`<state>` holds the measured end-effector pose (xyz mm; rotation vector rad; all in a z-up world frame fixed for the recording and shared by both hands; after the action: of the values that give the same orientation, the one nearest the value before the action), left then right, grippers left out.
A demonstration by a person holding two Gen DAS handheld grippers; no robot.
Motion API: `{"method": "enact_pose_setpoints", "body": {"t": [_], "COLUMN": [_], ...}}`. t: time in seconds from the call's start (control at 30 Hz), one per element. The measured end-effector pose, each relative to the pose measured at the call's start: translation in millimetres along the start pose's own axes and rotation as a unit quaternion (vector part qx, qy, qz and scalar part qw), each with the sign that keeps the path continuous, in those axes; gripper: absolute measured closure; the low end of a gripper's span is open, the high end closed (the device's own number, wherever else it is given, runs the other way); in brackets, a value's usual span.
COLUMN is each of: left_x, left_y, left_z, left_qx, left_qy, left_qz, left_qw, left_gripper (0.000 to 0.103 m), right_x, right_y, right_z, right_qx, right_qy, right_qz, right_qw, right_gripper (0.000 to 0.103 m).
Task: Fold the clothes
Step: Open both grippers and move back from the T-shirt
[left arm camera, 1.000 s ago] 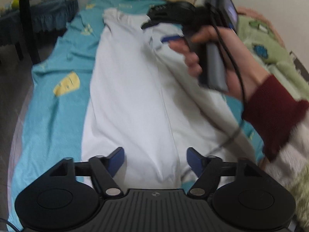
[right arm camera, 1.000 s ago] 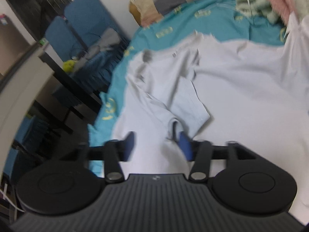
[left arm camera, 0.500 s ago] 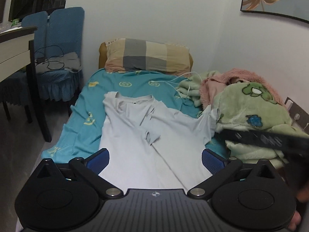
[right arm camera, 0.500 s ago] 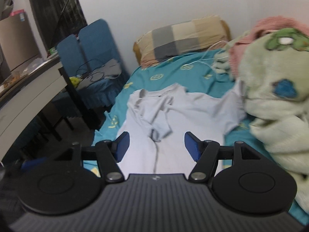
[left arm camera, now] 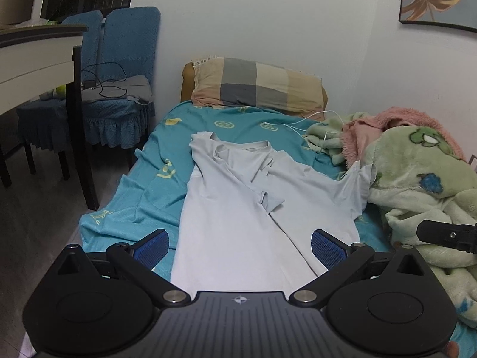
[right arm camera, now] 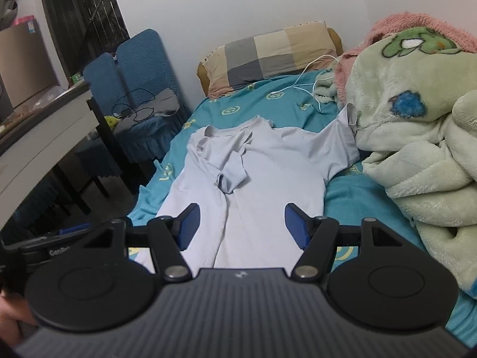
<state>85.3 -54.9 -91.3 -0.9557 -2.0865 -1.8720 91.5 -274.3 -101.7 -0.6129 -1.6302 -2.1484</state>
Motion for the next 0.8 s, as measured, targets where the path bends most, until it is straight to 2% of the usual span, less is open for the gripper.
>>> {"method": "enact_pose_setpoints", "body": {"t": [0.23,0.43,0.53,0.6,0.67,0.8], "left_x": [6,8,10,7,0,-23], "left_y": [-2,-4,-5,-7,-13,-26], "left_z": [-10,-14,-13,-12,-9,-2], "left_qx": [-0.021,-0.022,-0.023,-0.026,-0.028,-0.021], "left_qy": [-0.003,-0.005,-0.002,0.002,0.005,0.005], "left_qz": [-0.001,0.002,0.002,0.003,0.012,0.036], "left_qw": [0.9998,0.9997,0.9997,0.9997,0.9995,0.9991], "left_gripper": [0.000,0.000,0.000,0.000,0.000,0.000], "right_x": [0,-8,-27,-52,-77,-143], "right_y": [0,-2,-1,4,9,10], "right_z": [-7,-17,-37,-55,-73,-98], "right_qx": [-0.019,-0.039,-0.082,-0.151,-0.220,-0.272], "right_qy": [0.002,-0.016,-0.027,-0.026,-0.026,-0.057], "right_qz": [-0.003,0.009,0.043,0.079,0.115,0.118], "right_qw": [1.000,0.999,0.995,0.985,0.968,0.953], "right_gripper": [0.037,0.037,0.037,0.037,0.036,0.036]}}
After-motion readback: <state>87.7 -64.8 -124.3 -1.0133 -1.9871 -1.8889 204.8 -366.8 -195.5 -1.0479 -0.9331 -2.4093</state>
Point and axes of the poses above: each gripper's, at about its wrist camera, not at the fingertips, and x roughly against the way its jaws point, z to its left, y to its top, the point moved 10 cm from there along -x, roughly the way its jaws point, and after that the axes turned 7 degrees about -y, right-handed, at the moved point
